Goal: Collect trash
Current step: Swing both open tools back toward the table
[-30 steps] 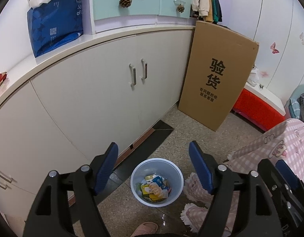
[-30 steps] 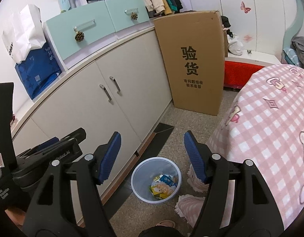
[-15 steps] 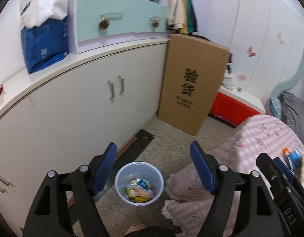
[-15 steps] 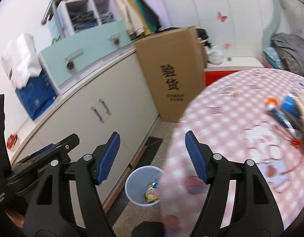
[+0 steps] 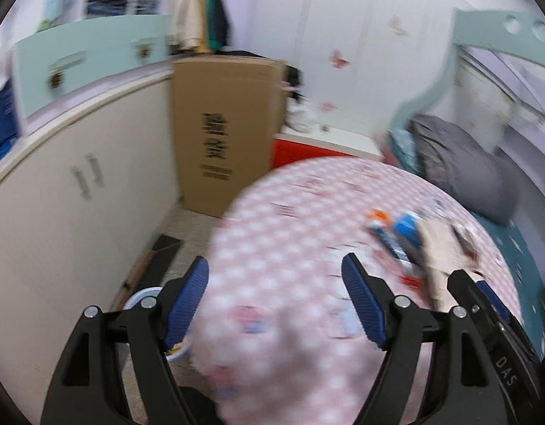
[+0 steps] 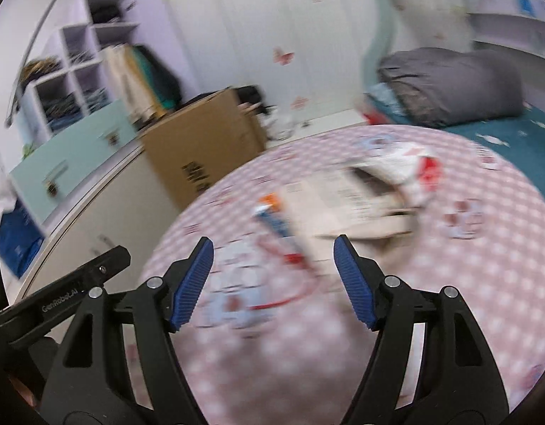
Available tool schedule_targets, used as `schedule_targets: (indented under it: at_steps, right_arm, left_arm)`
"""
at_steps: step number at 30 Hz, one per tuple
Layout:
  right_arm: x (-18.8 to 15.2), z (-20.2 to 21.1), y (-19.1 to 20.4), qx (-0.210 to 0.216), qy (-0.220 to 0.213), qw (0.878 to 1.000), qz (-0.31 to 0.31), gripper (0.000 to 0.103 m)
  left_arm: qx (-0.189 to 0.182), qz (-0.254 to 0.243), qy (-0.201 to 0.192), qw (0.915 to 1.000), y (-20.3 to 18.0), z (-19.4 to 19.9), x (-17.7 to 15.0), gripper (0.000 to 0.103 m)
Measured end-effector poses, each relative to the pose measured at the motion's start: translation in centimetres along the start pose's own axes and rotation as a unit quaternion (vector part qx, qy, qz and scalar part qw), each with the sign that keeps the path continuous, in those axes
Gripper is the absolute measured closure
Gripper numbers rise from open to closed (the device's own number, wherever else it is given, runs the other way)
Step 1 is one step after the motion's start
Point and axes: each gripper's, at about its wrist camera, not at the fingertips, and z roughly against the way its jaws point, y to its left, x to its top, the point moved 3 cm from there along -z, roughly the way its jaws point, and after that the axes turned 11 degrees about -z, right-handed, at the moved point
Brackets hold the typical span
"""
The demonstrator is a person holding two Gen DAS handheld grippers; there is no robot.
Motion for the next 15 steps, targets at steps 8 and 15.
schedule_targets:
  at_steps: [8,15]
  right_arm:
    - [2.4,1.2,-7.6,-0.042,-0.016,0.998,-0.039,0.033]
    - [3.8,0.0,-11.0,-0.05,-0.006,0.997,-0.056,0.033]
  left_arm:
    - [-0.065,-0.044,0.013,0.9968,-8.9,-3.1,0.9,0.027]
    - [-0.123,-0.039,0.045,0.9907,-13.1,-6.8,0.7,0.027]
